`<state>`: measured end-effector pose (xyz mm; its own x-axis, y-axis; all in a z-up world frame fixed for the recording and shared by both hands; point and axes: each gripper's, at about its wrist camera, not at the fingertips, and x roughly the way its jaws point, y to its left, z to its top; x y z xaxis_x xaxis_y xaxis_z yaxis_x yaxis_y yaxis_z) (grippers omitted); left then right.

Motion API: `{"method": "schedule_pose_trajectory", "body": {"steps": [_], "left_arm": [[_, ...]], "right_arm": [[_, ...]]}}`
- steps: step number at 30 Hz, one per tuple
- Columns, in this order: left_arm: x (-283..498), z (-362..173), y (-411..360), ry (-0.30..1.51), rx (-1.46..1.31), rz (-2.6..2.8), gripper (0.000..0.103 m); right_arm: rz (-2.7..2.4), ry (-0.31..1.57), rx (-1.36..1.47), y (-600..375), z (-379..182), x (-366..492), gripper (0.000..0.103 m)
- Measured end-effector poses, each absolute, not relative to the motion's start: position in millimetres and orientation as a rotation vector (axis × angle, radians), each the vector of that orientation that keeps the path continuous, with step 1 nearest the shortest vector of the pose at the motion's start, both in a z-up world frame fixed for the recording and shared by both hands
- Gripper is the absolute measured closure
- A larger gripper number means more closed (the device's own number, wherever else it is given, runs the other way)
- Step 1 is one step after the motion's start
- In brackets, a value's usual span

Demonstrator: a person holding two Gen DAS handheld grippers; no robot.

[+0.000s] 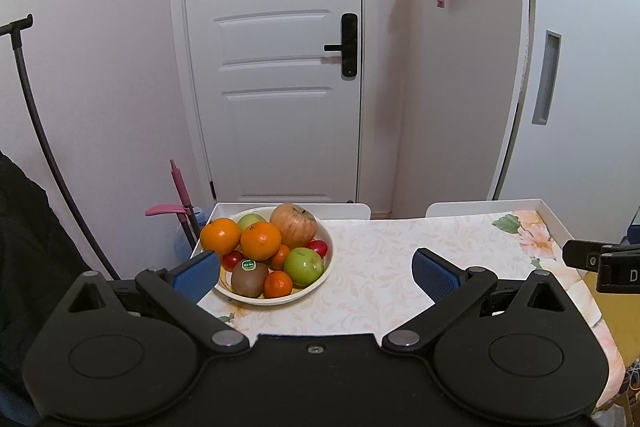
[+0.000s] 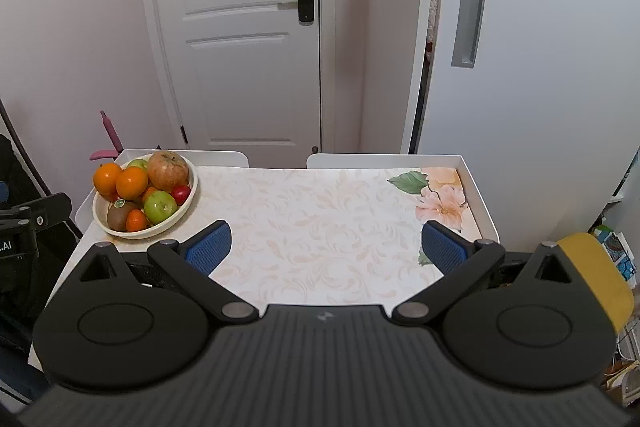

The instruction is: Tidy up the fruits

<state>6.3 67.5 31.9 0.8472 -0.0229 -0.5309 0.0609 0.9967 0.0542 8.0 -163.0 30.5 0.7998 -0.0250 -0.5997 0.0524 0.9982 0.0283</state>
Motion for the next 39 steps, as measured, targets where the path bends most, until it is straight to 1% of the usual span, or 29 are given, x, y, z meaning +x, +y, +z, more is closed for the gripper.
{"method": "schedule_pose_trajectory", "body": {"steps": [39], "left_arm": [[9.9,32.1,68.7,0.562,0.075,-0.04,0.0]], "right_arm": [[-0.052,0.669,0.054,-164.4,27.6,12.6,0.0]]}}
